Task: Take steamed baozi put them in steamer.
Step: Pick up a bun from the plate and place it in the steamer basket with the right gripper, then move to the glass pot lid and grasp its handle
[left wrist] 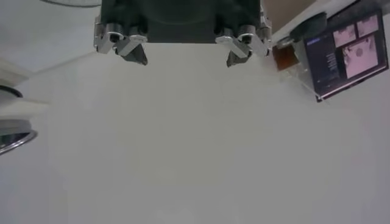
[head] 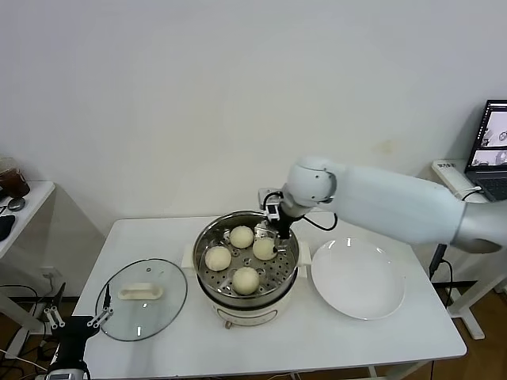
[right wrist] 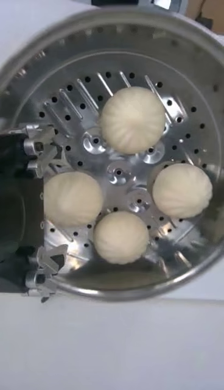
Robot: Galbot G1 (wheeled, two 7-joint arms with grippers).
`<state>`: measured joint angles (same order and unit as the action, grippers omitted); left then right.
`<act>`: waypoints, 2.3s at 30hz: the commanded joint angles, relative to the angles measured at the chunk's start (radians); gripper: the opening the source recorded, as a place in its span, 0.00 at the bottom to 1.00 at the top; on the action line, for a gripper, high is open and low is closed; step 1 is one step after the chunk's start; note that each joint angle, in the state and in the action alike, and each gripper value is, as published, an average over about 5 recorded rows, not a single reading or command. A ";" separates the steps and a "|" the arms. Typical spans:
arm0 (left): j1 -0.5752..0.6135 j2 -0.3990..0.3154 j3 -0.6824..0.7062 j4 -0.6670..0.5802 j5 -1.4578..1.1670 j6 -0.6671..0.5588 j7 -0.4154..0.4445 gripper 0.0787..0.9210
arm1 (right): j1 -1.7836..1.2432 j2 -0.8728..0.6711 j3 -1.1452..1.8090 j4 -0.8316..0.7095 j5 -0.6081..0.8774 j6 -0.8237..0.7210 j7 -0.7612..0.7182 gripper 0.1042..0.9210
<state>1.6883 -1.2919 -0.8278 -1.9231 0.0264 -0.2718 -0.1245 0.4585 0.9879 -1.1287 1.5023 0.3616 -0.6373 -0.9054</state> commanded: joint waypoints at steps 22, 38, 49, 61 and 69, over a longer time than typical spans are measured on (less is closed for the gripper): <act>-0.001 -0.032 0.043 -0.007 0.067 -0.024 -0.011 0.88 | -1.843 0.077 1.784 0.313 -0.264 0.865 0.656 0.88; -0.029 0.037 0.078 0.074 0.637 0.105 -0.159 0.88 | -1.980 0.435 2.033 0.288 -0.277 1.010 0.644 0.88; -0.073 0.132 0.055 0.275 1.312 0.010 -0.191 0.88 | -2.023 0.429 2.044 0.297 -0.202 0.898 0.648 0.88; -0.240 0.172 0.120 0.442 1.441 -0.035 -0.224 0.88 | -2.031 0.442 2.008 0.298 -0.234 0.890 0.636 0.88; -0.349 0.191 0.147 0.519 1.455 -0.034 -0.228 0.88 | -2.034 0.445 2.003 0.298 -0.238 0.893 0.635 0.88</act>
<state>1.4732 -1.1251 -0.7045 -1.5285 1.3560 -0.2926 -0.3346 -1.5596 1.4161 0.8661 1.7994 0.1275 0.2565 -0.2707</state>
